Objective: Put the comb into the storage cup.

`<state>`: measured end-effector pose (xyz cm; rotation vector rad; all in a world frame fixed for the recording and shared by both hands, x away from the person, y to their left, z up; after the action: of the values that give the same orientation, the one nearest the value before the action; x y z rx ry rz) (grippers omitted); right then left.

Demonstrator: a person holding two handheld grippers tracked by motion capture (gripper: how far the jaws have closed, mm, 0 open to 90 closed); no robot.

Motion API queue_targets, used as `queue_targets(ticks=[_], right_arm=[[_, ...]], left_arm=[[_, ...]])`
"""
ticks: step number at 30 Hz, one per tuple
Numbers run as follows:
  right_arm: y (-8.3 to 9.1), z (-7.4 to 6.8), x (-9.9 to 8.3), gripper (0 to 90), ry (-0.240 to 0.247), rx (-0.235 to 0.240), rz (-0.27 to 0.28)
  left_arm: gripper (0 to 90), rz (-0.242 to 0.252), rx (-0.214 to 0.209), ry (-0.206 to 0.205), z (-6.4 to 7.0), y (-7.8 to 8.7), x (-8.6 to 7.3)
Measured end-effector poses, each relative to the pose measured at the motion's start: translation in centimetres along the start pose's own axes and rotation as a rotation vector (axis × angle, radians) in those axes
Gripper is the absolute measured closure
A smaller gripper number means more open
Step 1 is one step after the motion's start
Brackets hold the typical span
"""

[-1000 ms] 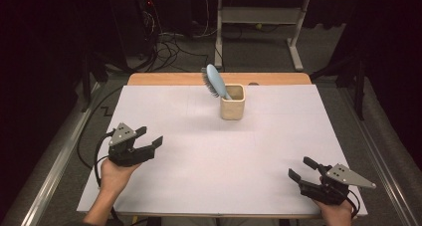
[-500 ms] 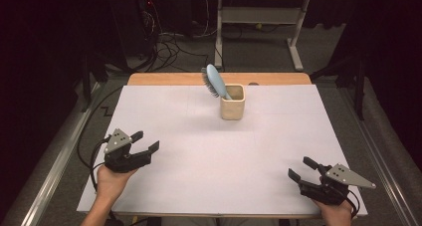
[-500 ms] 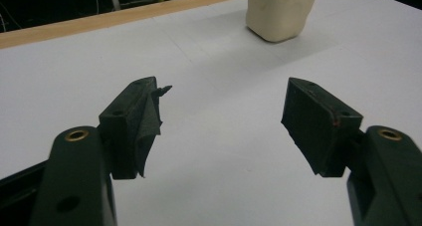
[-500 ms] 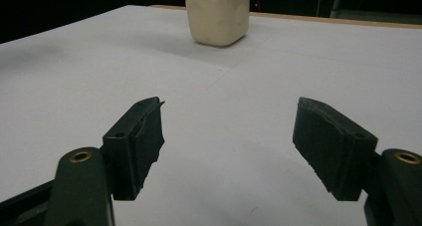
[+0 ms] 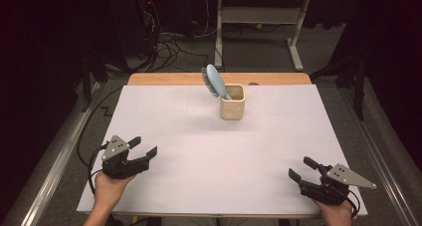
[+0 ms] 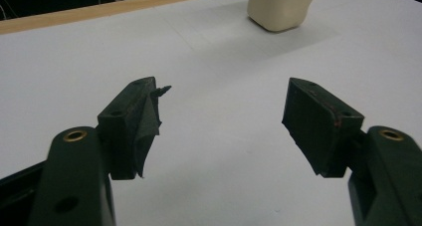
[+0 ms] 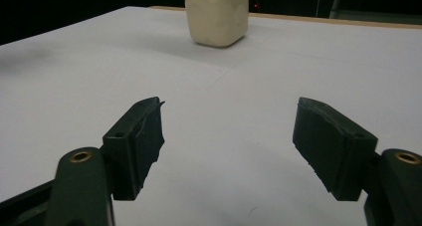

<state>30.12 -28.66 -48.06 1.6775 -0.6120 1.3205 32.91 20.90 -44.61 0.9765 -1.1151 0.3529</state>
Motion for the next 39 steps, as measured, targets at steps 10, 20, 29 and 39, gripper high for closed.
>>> queue_targets(ticks=[10, 20, 29, 39], right_arm=[[0.0, 0.0, 0.0, 28.4, -0.001, 0.000, 0.002], [0.0, 0.0, 0.0, 28.4, -0.002, 0.000, 0.000], [0.1, 0.0, 0.0, 28.3, -0.003, 0.002, 0.003], [0.1, 0.0, 0.0, 28.3, -0.003, -0.001, 0.000]], left_arm=[[31.2, -0.006, -0.004, 0.018, 0.2, 0.4, -1.3], [31.2, -0.009, 0.007, 0.034, -0.2, 0.9, -2.3], [32.2, -0.007, 0.010, 0.041, -0.4, 1.2, -3.1], [31.5, -0.015, -0.007, 0.054, -0.3, 0.8, -4.1]])
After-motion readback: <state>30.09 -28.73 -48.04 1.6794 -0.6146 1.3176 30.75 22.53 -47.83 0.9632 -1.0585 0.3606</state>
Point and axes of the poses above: each handheld gripper's, and its own axes: y roughly backward along the jaws, x roughly out of its top, z roughly to its right, the point moved 6 cm from there along -y, roughly forward along the jaws, and after that the axes turned 5 degrees about -x, right-handed, at the moved point
